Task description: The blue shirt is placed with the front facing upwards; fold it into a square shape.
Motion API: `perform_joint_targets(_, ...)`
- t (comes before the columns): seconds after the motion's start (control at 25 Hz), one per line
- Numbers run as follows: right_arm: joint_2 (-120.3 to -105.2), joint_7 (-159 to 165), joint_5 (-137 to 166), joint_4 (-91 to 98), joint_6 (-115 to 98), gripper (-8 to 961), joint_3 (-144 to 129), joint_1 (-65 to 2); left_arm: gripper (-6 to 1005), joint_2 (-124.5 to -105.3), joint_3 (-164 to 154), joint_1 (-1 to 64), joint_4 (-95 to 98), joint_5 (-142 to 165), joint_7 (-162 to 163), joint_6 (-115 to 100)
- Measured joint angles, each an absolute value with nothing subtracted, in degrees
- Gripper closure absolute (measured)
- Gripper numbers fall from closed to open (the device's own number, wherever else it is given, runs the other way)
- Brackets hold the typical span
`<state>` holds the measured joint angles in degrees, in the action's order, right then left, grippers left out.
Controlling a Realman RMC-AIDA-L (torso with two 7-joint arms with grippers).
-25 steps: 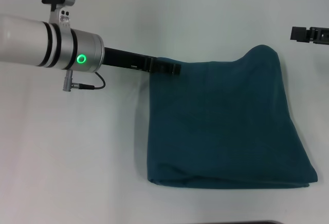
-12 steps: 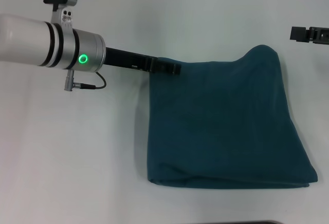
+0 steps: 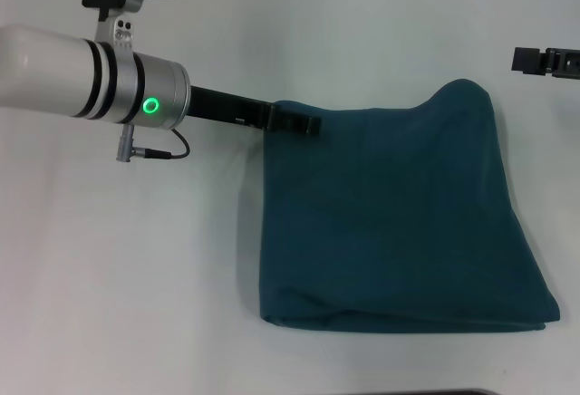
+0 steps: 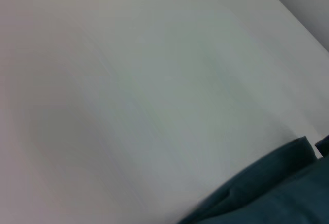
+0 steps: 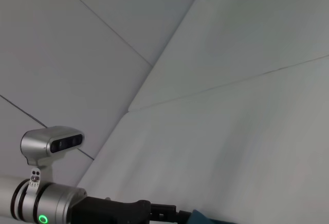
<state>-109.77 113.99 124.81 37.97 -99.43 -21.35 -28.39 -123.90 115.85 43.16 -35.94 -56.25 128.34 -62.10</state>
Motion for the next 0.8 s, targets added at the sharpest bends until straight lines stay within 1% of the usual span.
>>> perform_joint_targets(0.24, -109.77, 113.99, 124.81, 37.97, -99.41, 196, -21.35, -28.29, 103, -123.92, 116.23, 42.72, -36.52, -56.50, 129.70, -60.68)
perform_joint_targets(0.44, -109.77, 113.99, 124.80, 37.97, -99.44, 197, -21.35, -28.20, 340, -123.92, 115.85, 42.98, -36.25, -56.29, 129.67, -60.16)
perform_joint_targets(0.8, -109.77, 113.99, 124.80, 37.97, -99.44, 198, -21.36, -28.29, 540, -123.92, 115.46, 43.25, -36.24, -56.25, 130.00, -60.96)
